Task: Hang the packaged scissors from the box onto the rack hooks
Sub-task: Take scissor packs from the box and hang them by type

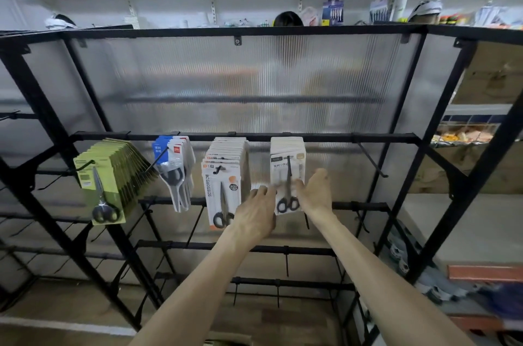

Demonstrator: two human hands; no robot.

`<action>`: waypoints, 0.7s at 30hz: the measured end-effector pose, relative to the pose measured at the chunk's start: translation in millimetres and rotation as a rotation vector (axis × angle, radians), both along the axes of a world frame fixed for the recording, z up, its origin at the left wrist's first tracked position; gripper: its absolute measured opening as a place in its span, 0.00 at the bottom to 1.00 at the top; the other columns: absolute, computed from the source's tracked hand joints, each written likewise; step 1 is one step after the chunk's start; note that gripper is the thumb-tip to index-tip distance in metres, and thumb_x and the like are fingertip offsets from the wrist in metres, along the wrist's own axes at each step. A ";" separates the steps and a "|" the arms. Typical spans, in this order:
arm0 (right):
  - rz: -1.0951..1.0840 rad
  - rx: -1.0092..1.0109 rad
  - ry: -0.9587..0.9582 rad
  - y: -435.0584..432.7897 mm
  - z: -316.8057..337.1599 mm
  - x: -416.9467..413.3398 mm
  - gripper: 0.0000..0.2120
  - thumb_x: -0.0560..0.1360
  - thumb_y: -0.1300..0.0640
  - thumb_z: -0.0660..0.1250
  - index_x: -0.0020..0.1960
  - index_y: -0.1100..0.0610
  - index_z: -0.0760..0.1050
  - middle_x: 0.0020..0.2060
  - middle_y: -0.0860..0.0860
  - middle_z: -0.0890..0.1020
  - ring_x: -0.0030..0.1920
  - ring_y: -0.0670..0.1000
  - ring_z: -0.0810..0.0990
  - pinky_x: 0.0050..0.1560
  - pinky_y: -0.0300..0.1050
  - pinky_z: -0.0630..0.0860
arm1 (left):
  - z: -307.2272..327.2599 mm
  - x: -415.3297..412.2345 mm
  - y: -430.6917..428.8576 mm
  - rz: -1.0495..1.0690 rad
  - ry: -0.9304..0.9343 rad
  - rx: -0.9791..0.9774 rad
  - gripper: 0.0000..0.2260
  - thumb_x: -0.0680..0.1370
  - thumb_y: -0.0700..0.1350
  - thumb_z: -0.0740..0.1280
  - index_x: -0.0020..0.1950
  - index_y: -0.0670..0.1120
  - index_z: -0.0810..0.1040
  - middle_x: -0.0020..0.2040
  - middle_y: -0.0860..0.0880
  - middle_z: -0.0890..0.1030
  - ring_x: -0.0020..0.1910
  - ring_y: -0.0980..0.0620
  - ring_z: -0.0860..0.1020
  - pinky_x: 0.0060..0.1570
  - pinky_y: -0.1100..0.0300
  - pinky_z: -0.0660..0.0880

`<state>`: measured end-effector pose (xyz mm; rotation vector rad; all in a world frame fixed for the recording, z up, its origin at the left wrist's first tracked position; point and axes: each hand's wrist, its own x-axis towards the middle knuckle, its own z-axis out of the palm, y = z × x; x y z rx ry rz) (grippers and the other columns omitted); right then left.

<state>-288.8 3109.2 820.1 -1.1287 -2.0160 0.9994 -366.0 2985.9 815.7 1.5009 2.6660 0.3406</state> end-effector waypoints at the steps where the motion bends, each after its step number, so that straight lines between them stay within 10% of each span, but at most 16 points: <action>1: 0.014 0.057 -0.056 -6.4 -2.9 6.2 0.15 0.80 0.53 0.65 0.60 0.61 0.66 0.52 0.52 0.70 0.49 0.51 0.73 0.44 0.41 0.70 | -1.7 0.9 -1.8 -0.012 0.004 -0.012 0.25 0.78 0.36 0.67 0.73 0.44 0.65 0.69 0.45 0.71 0.71 0.44 0.69 0.58 0.47 0.77; 9: 0.133 0.302 -0.328 -37.8 -19.6 29.7 0.15 0.81 0.58 0.63 0.66 0.59 0.68 0.63 0.57 0.72 0.60 0.56 0.75 0.57 0.48 0.74 | 4.5 6.1 -13.2 -0.095 0.148 -0.018 0.26 0.77 0.35 0.67 0.74 0.43 0.64 0.72 0.45 0.69 0.74 0.45 0.66 0.69 0.48 0.68; 21: 0.093 0.098 -0.494 -140.0 -62.1 -31.1 0.21 0.80 0.63 0.62 0.72 0.64 0.65 0.68 0.62 0.72 0.67 0.62 0.72 0.65 0.54 0.73 | -8.8 -74.0 -132.0 -0.236 0.046 -0.080 0.21 0.80 0.39 0.62 0.73 0.47 0.66 0.67 0.46 0.74 0.64 0.43 0.76 0.56 0.43 0.79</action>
